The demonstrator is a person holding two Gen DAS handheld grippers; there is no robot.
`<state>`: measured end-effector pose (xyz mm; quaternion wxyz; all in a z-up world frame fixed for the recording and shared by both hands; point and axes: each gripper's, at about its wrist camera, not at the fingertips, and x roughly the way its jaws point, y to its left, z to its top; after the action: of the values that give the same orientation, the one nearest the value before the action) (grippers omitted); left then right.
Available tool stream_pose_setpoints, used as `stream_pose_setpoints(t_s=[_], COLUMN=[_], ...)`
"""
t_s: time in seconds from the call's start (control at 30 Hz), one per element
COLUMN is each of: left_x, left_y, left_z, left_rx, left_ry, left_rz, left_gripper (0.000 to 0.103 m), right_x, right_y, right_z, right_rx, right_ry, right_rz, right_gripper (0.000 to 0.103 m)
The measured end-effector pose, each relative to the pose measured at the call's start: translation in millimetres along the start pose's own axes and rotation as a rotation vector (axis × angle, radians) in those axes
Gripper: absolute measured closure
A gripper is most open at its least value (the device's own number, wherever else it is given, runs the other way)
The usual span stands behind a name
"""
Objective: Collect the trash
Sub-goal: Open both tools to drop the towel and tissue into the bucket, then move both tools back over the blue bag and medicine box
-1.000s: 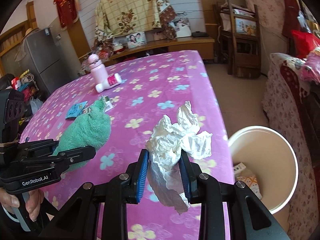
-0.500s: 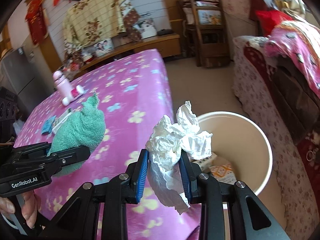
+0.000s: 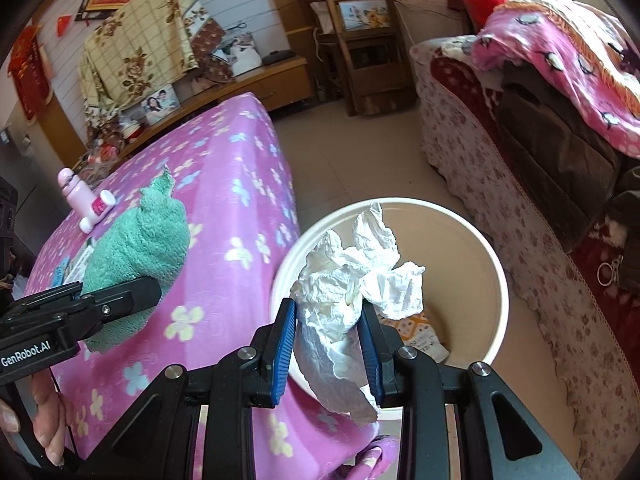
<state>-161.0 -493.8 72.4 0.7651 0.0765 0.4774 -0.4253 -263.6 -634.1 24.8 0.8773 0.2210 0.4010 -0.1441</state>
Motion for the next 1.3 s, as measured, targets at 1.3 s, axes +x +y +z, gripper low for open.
stream_pose_setpoints(t_s=[1.3], left_x=[-12.7], left_y=[57.4], left_z=[-17.4], left_rx=[-0.120], left_ry=[-0.037], left_rz=[0.044], left_gripper=[0.042], right_x=[18.7], right_y=[27.2], right_z=[-3.9], right_rx=[-0.001], right_ry=[0.039], right_rz=[-0.025], right_gripper=[0.034])
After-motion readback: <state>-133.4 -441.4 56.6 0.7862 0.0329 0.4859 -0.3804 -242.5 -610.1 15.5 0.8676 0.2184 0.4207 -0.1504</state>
